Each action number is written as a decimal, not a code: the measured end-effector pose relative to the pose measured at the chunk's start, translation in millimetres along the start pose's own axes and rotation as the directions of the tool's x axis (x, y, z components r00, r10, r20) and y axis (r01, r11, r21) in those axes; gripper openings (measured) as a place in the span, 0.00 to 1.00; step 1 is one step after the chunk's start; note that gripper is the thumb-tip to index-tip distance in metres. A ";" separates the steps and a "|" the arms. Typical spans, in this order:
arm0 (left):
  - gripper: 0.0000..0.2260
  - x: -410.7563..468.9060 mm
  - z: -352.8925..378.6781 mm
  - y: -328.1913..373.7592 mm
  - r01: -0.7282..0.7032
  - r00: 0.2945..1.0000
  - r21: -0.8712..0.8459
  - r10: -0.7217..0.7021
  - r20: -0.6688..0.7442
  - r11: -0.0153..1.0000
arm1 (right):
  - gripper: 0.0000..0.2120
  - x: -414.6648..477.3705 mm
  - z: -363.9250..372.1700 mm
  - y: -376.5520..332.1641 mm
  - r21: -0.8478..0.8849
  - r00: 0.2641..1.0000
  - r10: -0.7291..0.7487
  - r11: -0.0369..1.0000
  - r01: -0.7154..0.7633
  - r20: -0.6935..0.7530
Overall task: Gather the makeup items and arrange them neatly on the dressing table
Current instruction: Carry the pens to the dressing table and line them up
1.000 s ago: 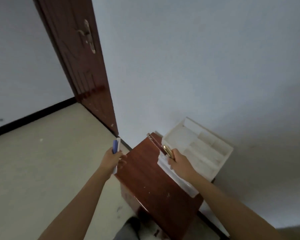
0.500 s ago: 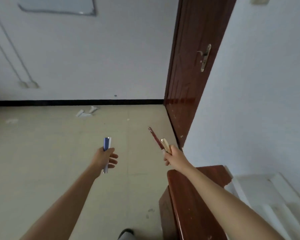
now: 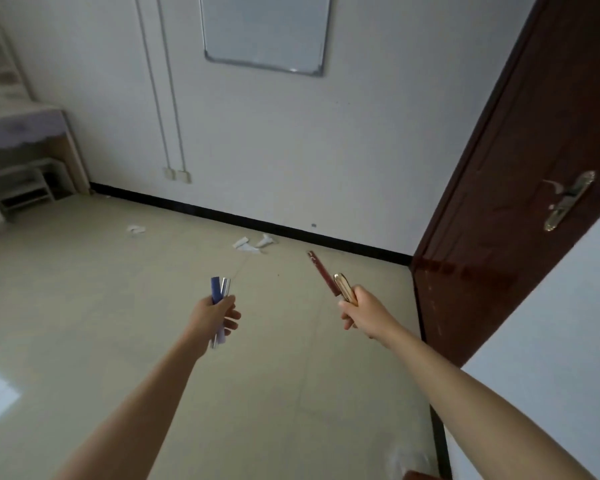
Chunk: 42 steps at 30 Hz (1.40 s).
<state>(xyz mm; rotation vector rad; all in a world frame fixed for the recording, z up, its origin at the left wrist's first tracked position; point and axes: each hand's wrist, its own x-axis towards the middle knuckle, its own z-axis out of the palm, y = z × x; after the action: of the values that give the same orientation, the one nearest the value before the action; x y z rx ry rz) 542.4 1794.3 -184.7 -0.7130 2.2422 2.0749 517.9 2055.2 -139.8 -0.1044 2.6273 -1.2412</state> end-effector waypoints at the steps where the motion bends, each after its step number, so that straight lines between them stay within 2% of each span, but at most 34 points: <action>1: 0.10 10.8 5.5 5.7 0.003 1.000 0.002 -0.003 0.013 1.000 | 0.04 11.4 -4.7 -2.4 -0.007 1.000 0.004 1.000 -0.004 -0.001; 4: 0.08 42.1 21.0 23.9 0.007 0.998 -0.016 -0.007 0.057 1.000 | 0.07 48.4 -17.9 -4.9 -0.011 1.000 0.023 1.000 -0.023 -0.021; 9: 0.04 82.3 33.9 38.4 0.054 0.994 -0.060 -0.048 0.099 0.997 | 0.07 96.3 -26.4 -3.0 0.005 0.998 0.062 0.998 -0.062 -0.013; 19: 0.04 136.8 72.4 38.8 0.153 0.988 -0.068 -0.151 0.029 0.986 | 0.03 179.1 -29.9 14.2 0.016 0.994 0.036 0.999 -0.038 0.099; 26: 0.04 179.5 116.0 74.1 0.134 0.984 -0.086 -0.143 -0.104 0.987 | 0.04 265.0 -76.6 21.5 0.004 0.981 -0.059 0.998 0.059 0.187; 33: 0.05 211.0 164.7 97.0 0.128 0.953 -0.154 -0.165 -0.254 0.980 | 0.08 341.6 -123.7 31.6 -0.086 0.931 -0.138 0.981 0.176 0.339; 42: 0.05 236.9 151.9 99.8 0.160 0.847 -0.198 -0.237 -0.475 0.967 | 0.04 429.1 -86.9 8.6 -0.059 0.796 -0.215 0.952 0.299 0.565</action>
<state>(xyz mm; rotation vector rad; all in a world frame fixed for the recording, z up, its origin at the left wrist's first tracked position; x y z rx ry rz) 252.1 1864.0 -181.4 -1.5831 2.0990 2.1585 81.1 2056.2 -170.1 -0.7577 2.2207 -0.9015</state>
